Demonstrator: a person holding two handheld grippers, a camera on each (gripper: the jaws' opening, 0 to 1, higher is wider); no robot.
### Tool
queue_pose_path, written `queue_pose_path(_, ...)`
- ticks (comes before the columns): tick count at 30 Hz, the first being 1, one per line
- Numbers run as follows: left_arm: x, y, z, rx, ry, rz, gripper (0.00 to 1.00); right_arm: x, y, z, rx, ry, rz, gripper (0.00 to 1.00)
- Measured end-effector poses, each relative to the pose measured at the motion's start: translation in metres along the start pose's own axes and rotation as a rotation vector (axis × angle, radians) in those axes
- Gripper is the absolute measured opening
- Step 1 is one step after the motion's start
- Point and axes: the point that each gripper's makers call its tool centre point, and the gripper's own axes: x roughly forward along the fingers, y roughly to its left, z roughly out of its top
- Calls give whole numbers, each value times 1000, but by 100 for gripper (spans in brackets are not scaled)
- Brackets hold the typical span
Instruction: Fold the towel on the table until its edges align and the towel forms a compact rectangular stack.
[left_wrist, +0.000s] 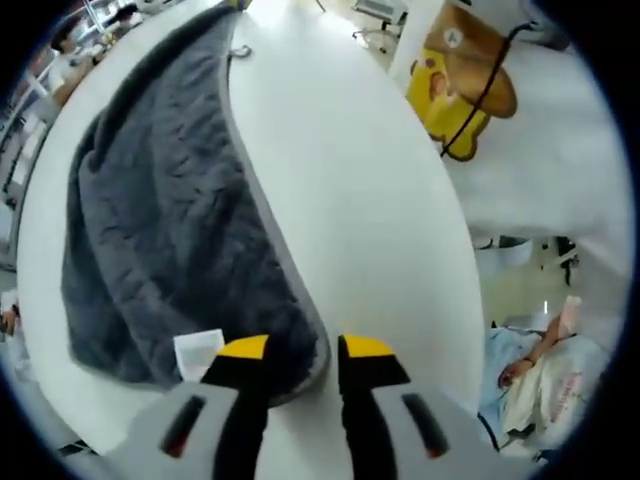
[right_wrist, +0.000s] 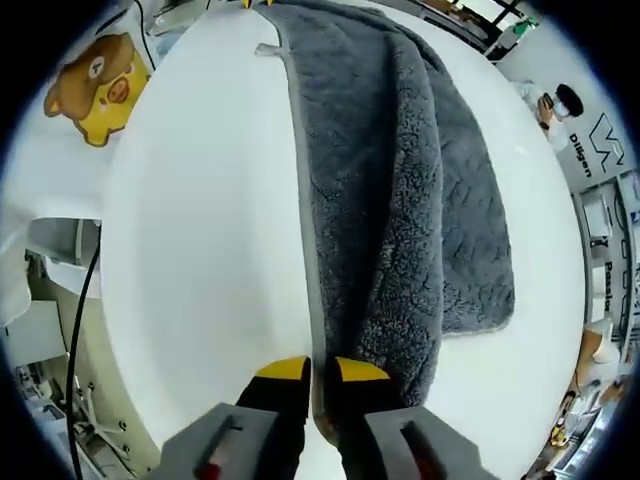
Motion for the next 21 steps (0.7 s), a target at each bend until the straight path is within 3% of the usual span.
queue_pose_path(5, 1, -3, 1, 10, 19, 7, 24, 1, 2, 1, 2, 6, 7, 5)
queue_pose_path(10, 1, -8, 1, 25, 36, 14, 13, 1, 3, 1, 10, -7, 2, 4)
queue_pose_path(21, -10, -10, 0, 17, -10, 49, 8, -13, 14, 3, 28, -41, -10, 3)
